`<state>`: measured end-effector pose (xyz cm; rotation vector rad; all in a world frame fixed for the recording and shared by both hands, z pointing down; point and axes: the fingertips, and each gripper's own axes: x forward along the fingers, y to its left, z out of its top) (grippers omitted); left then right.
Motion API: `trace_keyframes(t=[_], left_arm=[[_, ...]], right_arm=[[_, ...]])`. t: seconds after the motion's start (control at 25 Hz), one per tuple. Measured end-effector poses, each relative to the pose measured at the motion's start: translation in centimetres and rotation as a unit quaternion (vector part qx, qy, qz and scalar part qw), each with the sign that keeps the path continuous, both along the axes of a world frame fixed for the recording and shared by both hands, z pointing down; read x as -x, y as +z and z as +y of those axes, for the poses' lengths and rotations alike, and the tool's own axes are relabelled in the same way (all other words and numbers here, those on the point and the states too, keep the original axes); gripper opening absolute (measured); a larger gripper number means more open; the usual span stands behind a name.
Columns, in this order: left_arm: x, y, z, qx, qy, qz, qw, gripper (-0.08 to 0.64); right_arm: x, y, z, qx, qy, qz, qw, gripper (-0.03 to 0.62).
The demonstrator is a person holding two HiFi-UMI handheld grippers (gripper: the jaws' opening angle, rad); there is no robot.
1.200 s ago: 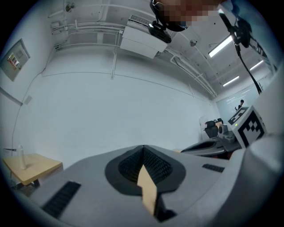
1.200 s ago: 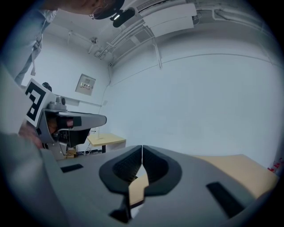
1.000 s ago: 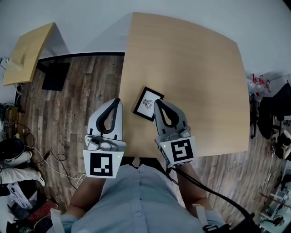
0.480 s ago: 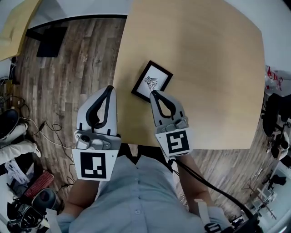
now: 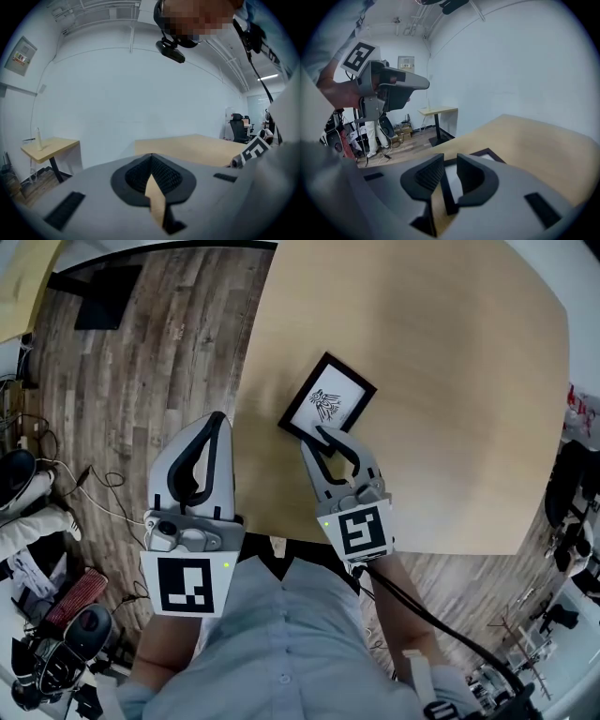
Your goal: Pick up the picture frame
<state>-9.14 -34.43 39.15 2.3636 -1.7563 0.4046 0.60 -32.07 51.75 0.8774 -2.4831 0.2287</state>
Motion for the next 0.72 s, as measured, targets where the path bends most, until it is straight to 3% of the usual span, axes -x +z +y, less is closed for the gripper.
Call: trace_keyframes(t=[0.36, 0.72], left_arm=[[0.8, 1.6, -1.7, 0.02, -0.009, 0.002, 0.9998, 0.002], [1.3, 2.2, -1.7, 0.028, -0.018, 0.004, 0.9995, 0.001]], right_arm=[[0.8, 3.1, 0.2, 0.039, -0.044, 0.043, 0.997, 0.084], [0.9, 4.9, 1.0, 0.072, -0.047, 0.056, 0.995, 0.086]])
